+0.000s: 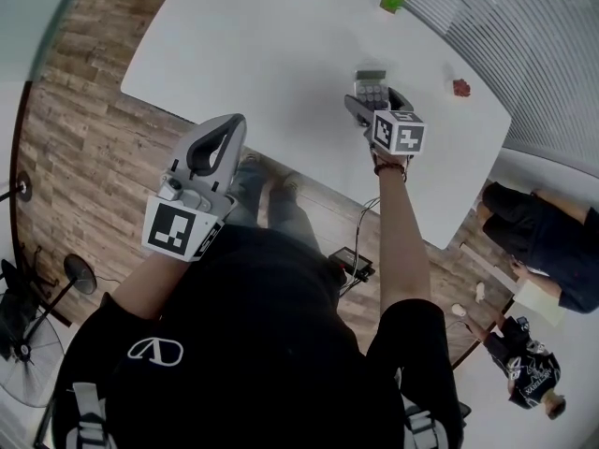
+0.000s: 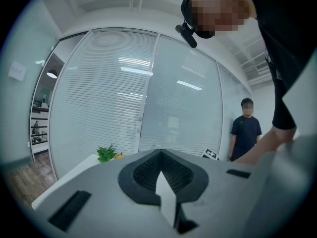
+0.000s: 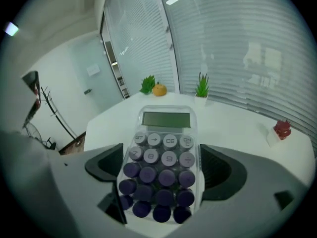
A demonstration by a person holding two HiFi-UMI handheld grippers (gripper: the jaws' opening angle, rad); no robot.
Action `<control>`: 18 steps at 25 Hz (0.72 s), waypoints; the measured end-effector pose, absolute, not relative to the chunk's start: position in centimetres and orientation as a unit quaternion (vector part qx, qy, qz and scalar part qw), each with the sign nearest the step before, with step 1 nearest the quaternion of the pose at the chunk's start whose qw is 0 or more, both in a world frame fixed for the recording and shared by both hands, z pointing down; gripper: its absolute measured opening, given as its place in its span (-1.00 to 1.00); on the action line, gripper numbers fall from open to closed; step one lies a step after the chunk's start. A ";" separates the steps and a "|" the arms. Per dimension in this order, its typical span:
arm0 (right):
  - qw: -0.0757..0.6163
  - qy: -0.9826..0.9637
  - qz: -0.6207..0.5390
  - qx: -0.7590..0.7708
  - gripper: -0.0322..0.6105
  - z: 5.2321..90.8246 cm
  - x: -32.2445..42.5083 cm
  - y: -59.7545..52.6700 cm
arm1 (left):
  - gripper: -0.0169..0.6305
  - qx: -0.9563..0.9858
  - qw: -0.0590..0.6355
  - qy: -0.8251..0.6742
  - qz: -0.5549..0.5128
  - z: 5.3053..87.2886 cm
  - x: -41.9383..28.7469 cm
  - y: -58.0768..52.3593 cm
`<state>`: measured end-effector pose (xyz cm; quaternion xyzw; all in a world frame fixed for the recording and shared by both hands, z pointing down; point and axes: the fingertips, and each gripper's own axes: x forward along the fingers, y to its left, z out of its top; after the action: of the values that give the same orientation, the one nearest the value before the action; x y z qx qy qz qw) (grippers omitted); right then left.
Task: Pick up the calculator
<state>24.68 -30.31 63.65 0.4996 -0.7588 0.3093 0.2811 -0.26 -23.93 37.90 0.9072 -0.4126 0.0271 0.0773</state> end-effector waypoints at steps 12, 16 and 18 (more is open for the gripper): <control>0.097 -0.790 0.191 0.574 0.58 43.0 27.1 -31.4 | -0.93 0.920 0.054 -0.388 0.001 34.1 1.8 -23.5; 0.069 -0.791 0.160 0.586 0.58 39.1 27.8 -31.2 | -0.93 0.923 0.048 -0.383 -0.004 33.4 2.3 -23.5; 0.054 -0.790 0.150 0.592 0.58 37.8 28.0 -30.9 | -0.93 0.923 0.046 -0.381 -0.005 33.0 2.4 -23.4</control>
<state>28.04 -30.94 37.83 0.5919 -0.7901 0.1503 0.0541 2.44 -23.38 33.05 0.9232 -0.3814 -0.0051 0.0464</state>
